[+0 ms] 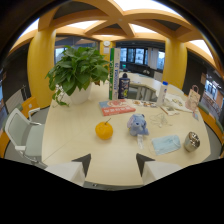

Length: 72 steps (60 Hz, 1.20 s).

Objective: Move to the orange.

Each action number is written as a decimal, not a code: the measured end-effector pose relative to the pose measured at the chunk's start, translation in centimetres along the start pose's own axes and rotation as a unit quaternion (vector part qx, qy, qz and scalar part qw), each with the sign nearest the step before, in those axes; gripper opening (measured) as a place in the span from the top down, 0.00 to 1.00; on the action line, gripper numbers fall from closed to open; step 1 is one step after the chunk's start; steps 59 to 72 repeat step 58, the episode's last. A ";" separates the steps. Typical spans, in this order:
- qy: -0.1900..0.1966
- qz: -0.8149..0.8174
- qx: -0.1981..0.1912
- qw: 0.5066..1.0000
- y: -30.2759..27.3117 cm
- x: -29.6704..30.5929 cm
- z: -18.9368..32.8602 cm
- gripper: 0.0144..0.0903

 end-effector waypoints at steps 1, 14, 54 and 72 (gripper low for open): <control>-0.001 0.000 0.000 1.000 -0.1 -0.3 0.4 0.06; -0.008 0.004 0.001 1.000 -2.4 -3.1 8.0 0.06; 0.007 0.020 -0.062 0.998 -2.1 -4.5 17.3 0.06; 0.007 0.023 -0.064 0.998 -2.0 -4.5 17.2 0.06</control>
